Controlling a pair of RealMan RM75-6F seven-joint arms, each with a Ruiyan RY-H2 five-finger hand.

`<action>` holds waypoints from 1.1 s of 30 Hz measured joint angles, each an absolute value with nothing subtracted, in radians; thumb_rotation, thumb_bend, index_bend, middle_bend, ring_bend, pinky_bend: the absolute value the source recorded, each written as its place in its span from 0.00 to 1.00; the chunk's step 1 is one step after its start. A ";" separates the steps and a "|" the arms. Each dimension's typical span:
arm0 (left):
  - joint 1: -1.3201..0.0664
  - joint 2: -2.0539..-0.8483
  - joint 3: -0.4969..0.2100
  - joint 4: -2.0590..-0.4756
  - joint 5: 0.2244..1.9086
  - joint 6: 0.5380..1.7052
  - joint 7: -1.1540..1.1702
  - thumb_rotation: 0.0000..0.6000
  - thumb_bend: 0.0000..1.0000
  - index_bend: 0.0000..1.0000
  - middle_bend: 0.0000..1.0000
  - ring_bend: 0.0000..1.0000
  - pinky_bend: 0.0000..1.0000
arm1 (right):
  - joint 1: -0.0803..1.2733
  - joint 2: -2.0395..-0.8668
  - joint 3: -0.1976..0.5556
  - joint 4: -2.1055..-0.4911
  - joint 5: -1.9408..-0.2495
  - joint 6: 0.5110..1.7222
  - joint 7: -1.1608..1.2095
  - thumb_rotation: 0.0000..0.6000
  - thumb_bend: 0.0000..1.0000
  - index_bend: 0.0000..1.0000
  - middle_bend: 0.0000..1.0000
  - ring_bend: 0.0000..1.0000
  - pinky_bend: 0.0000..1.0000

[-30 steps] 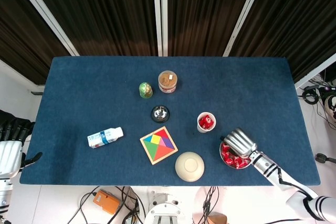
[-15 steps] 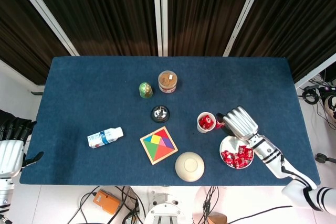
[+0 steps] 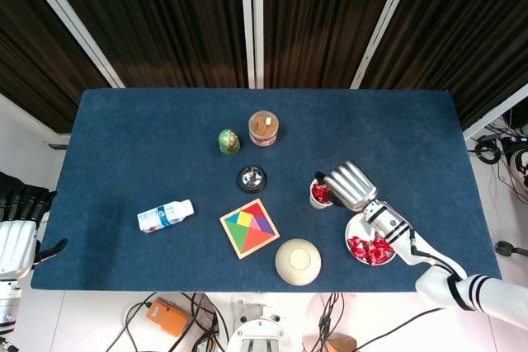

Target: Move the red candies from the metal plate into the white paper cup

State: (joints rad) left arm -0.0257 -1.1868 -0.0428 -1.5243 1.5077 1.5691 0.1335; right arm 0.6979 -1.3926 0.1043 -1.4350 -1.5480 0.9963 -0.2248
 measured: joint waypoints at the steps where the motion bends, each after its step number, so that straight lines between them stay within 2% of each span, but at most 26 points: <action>1: -0.026 -1.187 -0.043 -1.524 1.507 1.569 0.133 1.00 0.00 0.17 0.15 0.04 0.00 | 0.697 -1.392 0.104 -1.436 -1.547 0.998 -0.227 1.00 0.57 0.48 0.94 1.00 1.00; 6: -0.028 -1.189 -0.043 -1.522 1.509 1.566 0.132 1.00 0.00 0.17 0.15 0.04 0.00 | 0.685 -1.375 0.098 -1.450 -1.549 1.025 -0.228 1.00 0.53 0.42 0.94 1.00 1.00; 13: -0.035 -1.191 -0.045 -1.523 1.514 1.562 0.133 1.00 0.00 0.17 0.15 0.04 0.00 | 0.653 -1.333 0.079 -1.470 -1.553 1.061 -0.221 1.00 0.52 0.43 0.94 1.00 1.00; 16: -0.036 -1.191 -0.046 -1.527 1.518 1.565 0.136 1.00 0.00 0.17 0.15 0.04 0.00 | 0.639 -1.314 0.064 -1.483 -1.571 1.082 -0.200 1.00 0.49 0.46 0.94 1.00 1.00; 23: -0.038 -1.191 -0.046 -1.528 1.515 1.560 0.139 1.00 0.00 0.17 0.15 0.04 0.00 | 0.563 -1.247 -0.052 -1.501 -1.662 1.142 -0.165 1.00 0.34 0.48 0.94 1.00 1.00; 26: -0.040 -1.194 -0.045 -1.532 1.520 1.562 0.143 1.00 0.00 0.17 0.15 0.04 0.00 | 0.530 -1.238 -0.099 -1.491 -1.684 1.144 -0.152 1.00 0.33 0.49 0.94 1.00 1.00; 33: -0.036 -1.193 -0.043 -1.537 1.522 1.569 0.148 1.00 0.00 0.17 0.15 0.04 0.00 | 0.520 -1.282 -0.126 -1.454 -1.692 1.094 -0.129 1.00 0.33 0.49 0.94 1.00 1.00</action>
